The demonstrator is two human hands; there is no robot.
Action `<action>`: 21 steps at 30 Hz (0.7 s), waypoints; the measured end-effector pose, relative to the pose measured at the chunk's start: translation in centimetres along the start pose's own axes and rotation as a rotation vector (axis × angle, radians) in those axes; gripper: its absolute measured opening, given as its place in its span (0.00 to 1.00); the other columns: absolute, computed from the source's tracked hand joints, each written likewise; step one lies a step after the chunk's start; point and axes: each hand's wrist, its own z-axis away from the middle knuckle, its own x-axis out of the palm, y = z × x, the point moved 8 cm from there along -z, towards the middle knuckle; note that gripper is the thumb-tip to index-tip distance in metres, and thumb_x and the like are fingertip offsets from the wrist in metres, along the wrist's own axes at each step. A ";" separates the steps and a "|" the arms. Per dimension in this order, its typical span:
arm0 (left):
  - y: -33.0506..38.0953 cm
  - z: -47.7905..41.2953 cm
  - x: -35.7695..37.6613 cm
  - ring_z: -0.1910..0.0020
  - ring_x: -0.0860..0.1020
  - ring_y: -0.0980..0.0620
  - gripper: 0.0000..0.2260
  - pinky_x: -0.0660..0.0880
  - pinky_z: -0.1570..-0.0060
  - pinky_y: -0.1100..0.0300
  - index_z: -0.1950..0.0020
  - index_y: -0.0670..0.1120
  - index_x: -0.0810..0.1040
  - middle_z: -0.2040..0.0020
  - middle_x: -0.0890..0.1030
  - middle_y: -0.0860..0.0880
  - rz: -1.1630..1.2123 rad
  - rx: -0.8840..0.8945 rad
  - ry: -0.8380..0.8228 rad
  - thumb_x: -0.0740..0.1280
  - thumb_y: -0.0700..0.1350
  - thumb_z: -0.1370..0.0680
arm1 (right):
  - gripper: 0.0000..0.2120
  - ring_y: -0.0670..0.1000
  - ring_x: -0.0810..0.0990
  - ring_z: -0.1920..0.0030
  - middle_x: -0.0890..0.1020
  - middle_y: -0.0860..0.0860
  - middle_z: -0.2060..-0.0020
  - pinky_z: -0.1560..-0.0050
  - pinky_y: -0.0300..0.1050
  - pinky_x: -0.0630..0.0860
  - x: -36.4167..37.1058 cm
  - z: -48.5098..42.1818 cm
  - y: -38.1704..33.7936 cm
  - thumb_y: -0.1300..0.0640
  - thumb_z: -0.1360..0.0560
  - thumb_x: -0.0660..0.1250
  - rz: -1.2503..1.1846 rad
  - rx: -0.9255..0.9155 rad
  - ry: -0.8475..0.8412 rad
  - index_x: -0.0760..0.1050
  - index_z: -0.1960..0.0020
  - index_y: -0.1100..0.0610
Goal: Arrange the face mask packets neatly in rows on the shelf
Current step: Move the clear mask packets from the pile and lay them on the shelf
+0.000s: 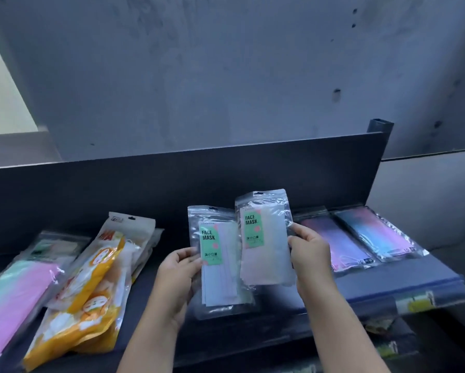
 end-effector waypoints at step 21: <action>-7.1 -0.5 19.8 0.56 0.88 0.42 0.12 0.84 0.67 0.53 0.37 0.36 0.78 0.49 0.88 0.37 -0.066 -0.132 -0.001 0.70 0.31 0.20 | 0.20 0.52 0.74 0.60 0.81 0.54 0.63 0.59 0.51 0.71 -15.4 -11.4 -2.0 0.67 0.27 0.60 0.033 0.065 -0.031 0.85 0.58 0.47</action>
